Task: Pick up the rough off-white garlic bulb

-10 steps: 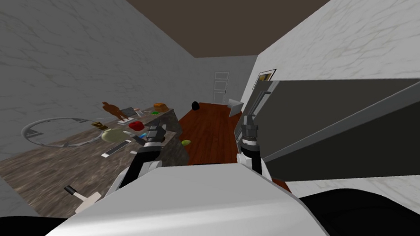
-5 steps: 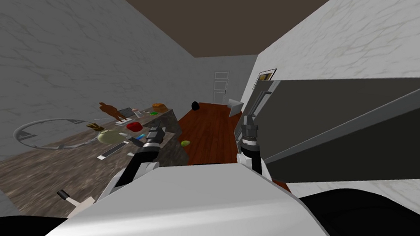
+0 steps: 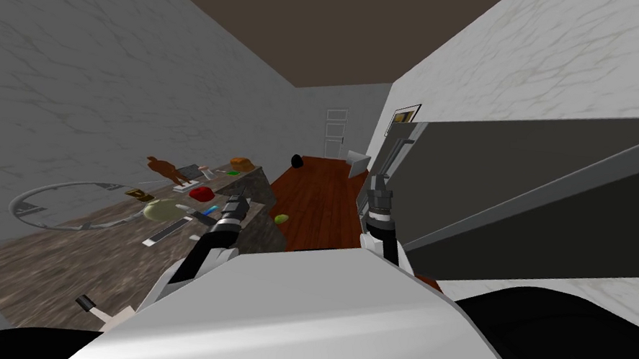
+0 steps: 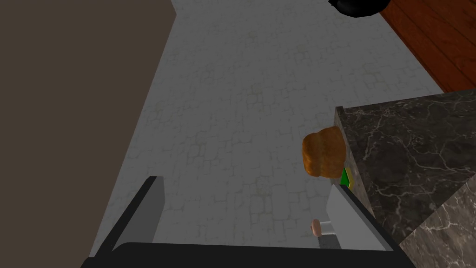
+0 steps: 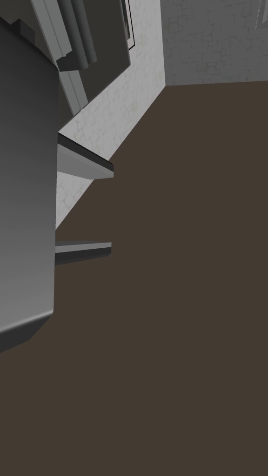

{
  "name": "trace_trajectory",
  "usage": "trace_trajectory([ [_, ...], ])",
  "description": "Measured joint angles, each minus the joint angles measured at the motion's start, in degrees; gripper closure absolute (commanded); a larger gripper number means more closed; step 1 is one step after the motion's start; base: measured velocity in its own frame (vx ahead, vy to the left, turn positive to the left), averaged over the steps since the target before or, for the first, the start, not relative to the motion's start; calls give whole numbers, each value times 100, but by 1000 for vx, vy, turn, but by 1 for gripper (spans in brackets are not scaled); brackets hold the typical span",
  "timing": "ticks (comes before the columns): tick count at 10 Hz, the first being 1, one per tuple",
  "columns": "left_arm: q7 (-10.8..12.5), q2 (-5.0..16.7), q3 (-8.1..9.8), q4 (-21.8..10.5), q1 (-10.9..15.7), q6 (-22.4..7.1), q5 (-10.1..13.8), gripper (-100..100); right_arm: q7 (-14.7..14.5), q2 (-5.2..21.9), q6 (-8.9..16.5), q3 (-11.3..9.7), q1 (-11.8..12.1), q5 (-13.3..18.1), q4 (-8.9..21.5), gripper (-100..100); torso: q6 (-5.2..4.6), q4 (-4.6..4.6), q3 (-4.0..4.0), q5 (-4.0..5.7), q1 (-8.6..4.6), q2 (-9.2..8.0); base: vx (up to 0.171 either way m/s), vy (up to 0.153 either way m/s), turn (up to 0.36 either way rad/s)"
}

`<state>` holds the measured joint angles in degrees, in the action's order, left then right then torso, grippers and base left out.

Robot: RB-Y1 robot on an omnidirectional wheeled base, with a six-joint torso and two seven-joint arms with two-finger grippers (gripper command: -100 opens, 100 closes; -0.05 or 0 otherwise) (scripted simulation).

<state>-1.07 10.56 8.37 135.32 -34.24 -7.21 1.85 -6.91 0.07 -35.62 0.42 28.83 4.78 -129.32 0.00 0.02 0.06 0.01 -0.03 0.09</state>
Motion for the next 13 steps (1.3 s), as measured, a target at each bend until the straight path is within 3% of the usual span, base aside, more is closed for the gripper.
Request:
trace_trajectory([
  [6, 22, 223, 221, 140, -150, -1008, 243, -100, 0, 0, 0, 0, 0, 0, 0, 0, 0, 1, 3, -1, 3, 5, 35, -5, -1],
  [13, 0, 310, 346, 195, -247, -2038, 408, -100, 0, 0, 0, 0, 0, 0, 0, 0, 0, 0, 1, -2, 8, 2, 31, 6, -3],
])
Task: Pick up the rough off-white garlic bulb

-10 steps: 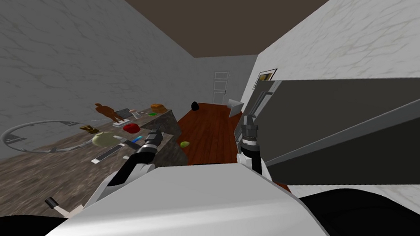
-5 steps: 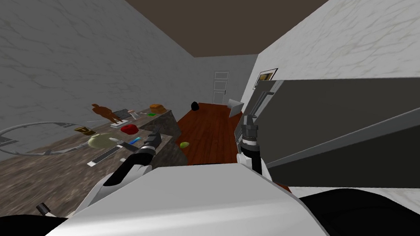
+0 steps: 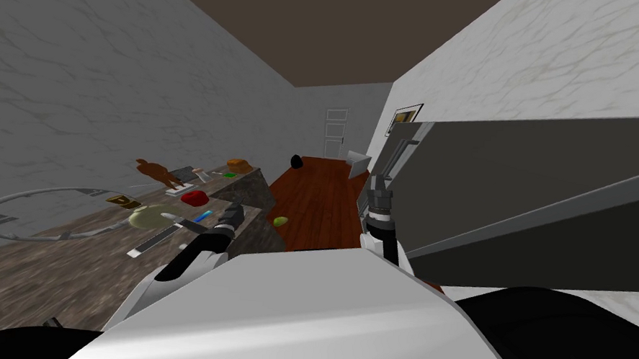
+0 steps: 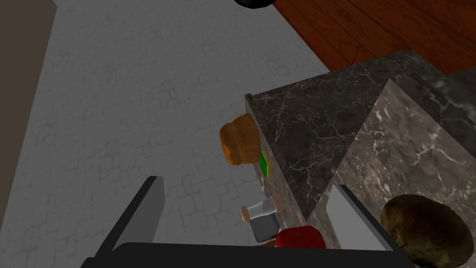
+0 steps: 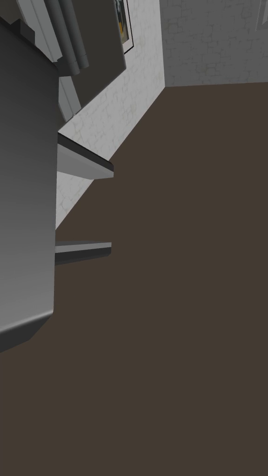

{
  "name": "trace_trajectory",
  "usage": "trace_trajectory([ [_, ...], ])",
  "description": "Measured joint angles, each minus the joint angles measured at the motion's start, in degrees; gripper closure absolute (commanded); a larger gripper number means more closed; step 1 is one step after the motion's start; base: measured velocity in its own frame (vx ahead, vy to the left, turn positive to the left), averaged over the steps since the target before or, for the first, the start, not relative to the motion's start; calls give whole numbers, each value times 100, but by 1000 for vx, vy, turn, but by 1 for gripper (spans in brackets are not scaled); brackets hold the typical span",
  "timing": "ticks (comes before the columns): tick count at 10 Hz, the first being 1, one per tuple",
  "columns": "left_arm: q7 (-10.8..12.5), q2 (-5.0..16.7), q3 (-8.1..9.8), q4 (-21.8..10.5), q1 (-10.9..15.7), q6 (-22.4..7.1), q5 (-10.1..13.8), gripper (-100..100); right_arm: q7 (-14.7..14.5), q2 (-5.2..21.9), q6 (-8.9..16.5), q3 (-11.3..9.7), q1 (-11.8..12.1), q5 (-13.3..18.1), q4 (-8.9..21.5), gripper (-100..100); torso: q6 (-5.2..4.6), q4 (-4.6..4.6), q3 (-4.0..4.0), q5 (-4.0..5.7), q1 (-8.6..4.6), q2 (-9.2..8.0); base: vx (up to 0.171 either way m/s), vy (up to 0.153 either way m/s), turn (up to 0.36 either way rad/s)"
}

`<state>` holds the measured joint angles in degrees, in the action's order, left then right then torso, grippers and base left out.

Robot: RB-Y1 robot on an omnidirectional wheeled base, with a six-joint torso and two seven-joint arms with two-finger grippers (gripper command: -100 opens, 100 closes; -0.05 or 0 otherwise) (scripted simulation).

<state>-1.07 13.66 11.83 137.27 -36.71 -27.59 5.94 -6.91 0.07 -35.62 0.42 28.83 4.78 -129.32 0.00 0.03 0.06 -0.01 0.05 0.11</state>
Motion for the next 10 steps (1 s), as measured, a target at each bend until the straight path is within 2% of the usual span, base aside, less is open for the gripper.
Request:
trace_trajectory([
  [4, -3, 19, 59, 125, -69, -642, 76, -100, 0, 0, 0, 0, 0, 0, 0, 0, 0, 0, 1, 0, 1, 1, 30, 10, -3],
  [5, 11, 91, 134, 138, -153, -786, 187, -100, 0, 0, 0, 0, 0, 0, 0, 0, 1, 0, 1, 0, 2, 1, 32, 13, 1],
  [10, 16, 131, 236, 192, -201, -1542, 329, -100, 0, 0, 0, 0, 0, 0, 0, 0, 0, -1, -2, -1, 3, -3, 29, 18, -3],
])
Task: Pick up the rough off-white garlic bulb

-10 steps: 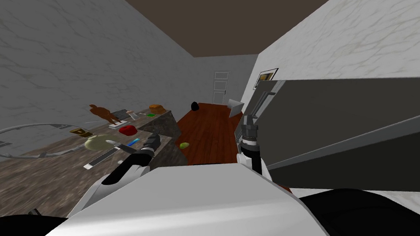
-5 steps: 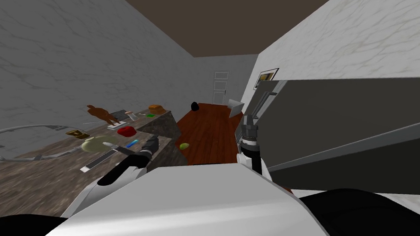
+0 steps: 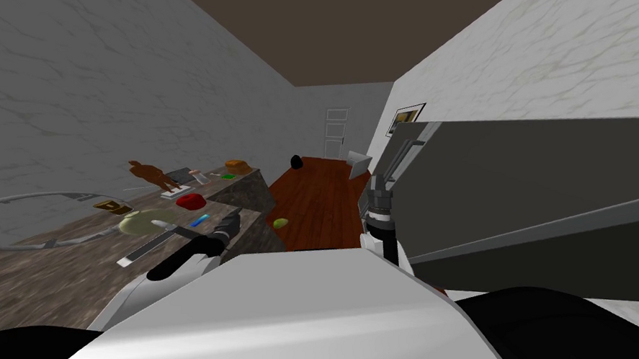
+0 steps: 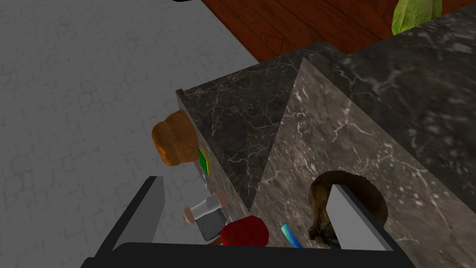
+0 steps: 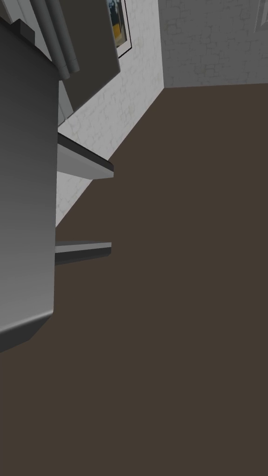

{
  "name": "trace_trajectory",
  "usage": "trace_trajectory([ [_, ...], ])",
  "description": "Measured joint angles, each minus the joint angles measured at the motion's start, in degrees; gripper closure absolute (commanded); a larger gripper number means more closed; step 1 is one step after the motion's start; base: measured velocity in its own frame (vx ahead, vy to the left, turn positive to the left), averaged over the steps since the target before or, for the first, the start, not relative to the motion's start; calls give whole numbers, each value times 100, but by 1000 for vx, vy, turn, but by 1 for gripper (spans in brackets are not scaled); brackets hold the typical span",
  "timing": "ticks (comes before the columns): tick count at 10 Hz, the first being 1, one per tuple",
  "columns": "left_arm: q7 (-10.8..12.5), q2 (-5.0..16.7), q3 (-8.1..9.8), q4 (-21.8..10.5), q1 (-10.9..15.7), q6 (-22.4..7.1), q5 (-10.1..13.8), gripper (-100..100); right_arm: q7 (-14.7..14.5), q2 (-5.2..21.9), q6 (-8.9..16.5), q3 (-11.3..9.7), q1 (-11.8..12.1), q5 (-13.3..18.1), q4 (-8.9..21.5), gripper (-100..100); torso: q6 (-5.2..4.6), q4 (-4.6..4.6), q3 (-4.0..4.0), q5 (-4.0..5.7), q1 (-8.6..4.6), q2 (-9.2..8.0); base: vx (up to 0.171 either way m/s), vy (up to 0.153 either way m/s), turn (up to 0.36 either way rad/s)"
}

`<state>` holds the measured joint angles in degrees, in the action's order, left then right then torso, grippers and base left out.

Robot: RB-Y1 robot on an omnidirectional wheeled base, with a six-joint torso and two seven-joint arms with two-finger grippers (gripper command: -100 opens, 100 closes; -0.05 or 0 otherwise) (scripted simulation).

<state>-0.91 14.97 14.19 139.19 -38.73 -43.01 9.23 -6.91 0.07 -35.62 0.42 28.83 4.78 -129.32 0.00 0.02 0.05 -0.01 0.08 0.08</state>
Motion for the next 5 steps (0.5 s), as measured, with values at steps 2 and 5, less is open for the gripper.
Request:
trace_trajectory([
  [2, 16, 78, 99, 6, -7, -348, 135, -100, 0, 0, 0, 0, 0, 0, 0, 0, 0, 1, 2, -2, 8, 4, 37, 35, -4],
  [5, 9, 56, 123, 34, -42, -824, 186, -100, 0, 0, 0, 0, 0, 0, 0, 0, 0, 1, 3, -1, 3, 5, 37, 30, -4],
])
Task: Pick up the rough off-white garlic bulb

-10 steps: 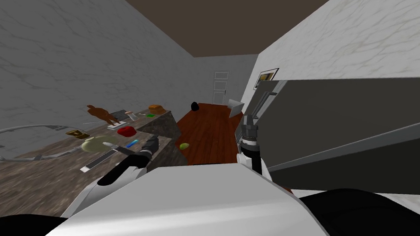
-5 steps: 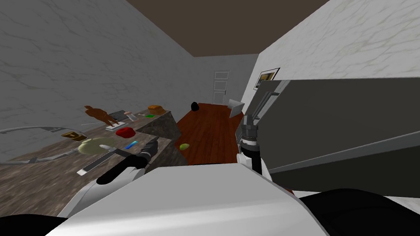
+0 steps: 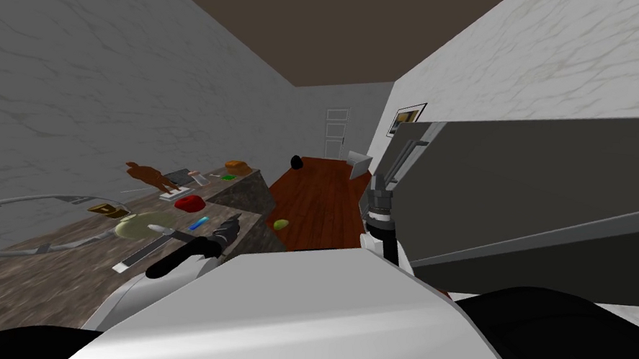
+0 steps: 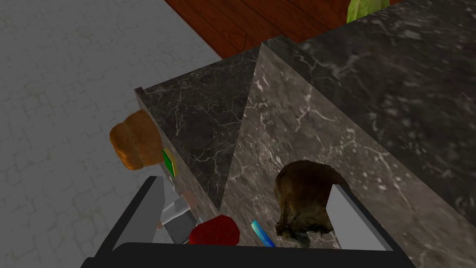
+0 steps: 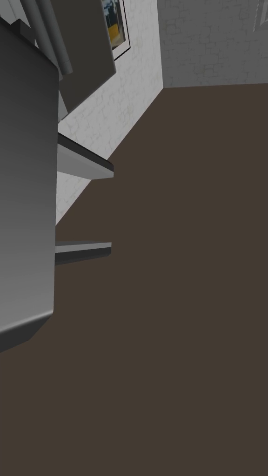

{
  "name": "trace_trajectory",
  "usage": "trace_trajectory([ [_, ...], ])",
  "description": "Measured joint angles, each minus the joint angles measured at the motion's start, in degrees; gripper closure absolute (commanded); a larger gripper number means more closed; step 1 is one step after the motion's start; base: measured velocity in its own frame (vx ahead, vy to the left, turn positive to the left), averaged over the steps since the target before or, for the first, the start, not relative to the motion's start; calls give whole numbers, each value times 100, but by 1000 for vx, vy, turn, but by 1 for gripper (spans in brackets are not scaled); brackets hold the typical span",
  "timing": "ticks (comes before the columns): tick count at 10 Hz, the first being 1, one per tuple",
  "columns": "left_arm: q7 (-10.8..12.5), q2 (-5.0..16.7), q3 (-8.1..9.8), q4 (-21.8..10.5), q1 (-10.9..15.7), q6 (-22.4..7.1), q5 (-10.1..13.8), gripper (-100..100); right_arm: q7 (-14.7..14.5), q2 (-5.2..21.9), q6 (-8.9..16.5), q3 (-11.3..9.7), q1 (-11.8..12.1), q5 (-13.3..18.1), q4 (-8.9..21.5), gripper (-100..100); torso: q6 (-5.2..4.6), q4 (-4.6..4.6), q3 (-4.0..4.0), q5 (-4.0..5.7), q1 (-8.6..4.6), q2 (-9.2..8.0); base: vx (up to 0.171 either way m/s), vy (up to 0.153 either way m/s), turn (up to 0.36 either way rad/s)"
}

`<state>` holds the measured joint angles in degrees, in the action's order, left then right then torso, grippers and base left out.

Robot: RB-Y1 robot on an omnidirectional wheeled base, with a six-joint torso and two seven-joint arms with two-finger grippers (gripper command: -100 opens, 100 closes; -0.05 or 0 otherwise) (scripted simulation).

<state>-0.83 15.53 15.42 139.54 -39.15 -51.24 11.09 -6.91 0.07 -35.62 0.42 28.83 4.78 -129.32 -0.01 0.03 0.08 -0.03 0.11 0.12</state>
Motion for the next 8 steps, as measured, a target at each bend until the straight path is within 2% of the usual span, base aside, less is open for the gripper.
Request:
trace_trajectory([
  [8, 17, 88, 192, 220, -140, -1217, 341, -100, 0, 0, 0, 0, 0, 0, 0, 0, 0, -2, -4, -1, 6, -6, 26, 41, -3],
])
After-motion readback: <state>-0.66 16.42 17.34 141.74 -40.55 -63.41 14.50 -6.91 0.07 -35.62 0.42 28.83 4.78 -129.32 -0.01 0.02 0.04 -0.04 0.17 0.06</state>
